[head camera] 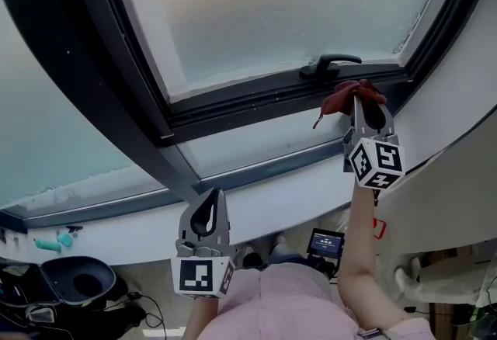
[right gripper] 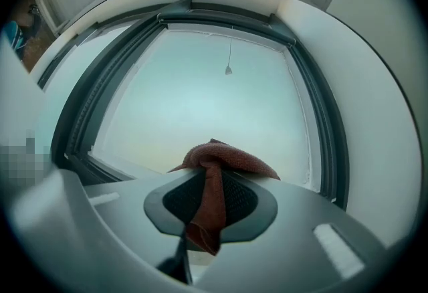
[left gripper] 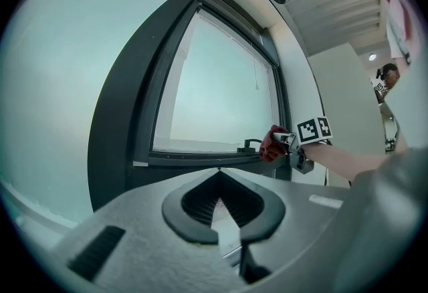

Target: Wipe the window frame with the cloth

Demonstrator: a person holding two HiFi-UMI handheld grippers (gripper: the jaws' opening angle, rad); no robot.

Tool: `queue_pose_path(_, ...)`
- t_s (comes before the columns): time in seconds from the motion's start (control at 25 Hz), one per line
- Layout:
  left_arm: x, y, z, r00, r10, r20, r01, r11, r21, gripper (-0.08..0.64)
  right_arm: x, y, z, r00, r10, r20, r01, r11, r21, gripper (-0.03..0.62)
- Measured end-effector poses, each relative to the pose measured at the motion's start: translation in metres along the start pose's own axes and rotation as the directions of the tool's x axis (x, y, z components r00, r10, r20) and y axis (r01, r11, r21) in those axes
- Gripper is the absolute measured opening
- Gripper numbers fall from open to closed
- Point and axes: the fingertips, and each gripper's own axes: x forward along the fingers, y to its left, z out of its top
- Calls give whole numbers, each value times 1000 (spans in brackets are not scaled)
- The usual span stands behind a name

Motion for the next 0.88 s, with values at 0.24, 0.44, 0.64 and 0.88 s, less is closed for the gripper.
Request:
queue_pose_path(0.24, 5, 1, 4, 998, 68, 13, -68, 998, 4, -3, 30, 2, 4, 997, 73, 4, -73, 997, -9, 69)
queue_pose_path(0.44, 20, -11, 12, 993, 113, 30, -113, 994, 6, -3, 58, 4, -12, 988, 151, -34, -151, 988, -1, 69)
queue_pose_path(0.64, 39, -28, 15, 989, 145, 40, -146, 989, 12, -3, 80, -4, -22, 977, 210, -49, -210, 978, -3, 69)
queue_pose_path(0.88, 62, -50, 17, 985, 164, 52, -165, 986, 21, -3, 100, -12, -38, 965, 249, -78, -254, 965, -58, 69)
